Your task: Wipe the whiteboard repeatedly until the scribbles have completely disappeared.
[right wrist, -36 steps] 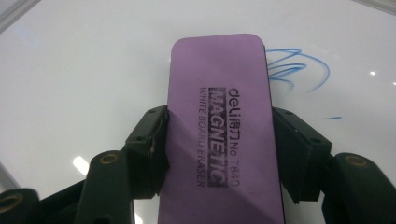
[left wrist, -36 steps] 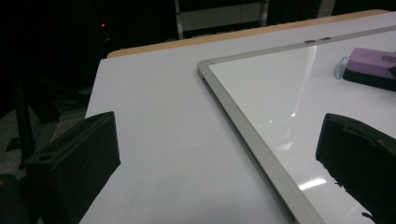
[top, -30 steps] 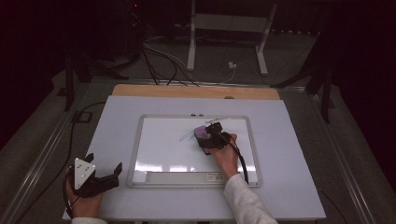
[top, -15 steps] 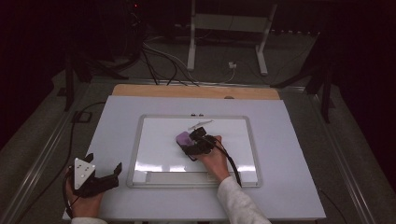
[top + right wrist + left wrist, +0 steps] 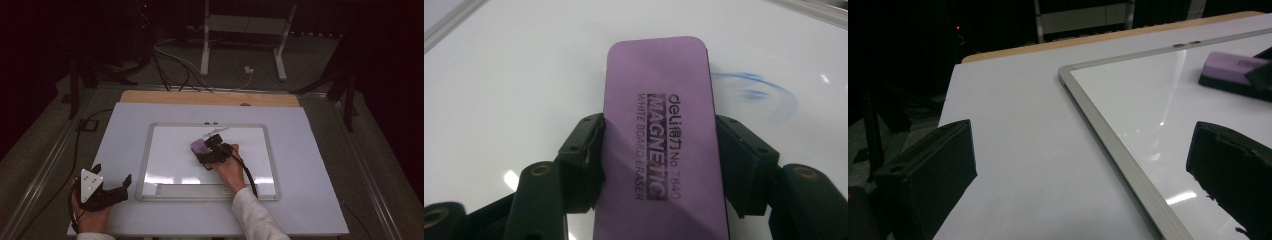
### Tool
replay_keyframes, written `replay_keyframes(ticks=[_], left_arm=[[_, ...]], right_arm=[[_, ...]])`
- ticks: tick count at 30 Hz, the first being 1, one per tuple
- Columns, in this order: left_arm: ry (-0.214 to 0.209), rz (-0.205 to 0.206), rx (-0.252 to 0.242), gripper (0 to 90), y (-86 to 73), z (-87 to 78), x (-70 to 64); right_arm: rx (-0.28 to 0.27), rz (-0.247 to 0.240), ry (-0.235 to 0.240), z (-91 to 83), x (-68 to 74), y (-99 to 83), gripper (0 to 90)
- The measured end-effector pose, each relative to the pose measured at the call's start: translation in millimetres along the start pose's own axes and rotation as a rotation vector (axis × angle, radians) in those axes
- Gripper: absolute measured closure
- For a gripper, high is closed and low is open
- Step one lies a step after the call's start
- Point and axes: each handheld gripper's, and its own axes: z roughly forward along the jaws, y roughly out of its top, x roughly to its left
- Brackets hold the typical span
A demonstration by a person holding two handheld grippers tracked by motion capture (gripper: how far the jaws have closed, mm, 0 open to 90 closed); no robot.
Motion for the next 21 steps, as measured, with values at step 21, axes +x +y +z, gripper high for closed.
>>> replay_keyframes(ticks=[21], left_arm=[[0.002, -0.003, -0.001, 0.5, -0.3, -0.2, -0.1]], right_arm=[[0.016, 0.038, -0.031, 0.4, -11.7, 4.9, 41.3]])
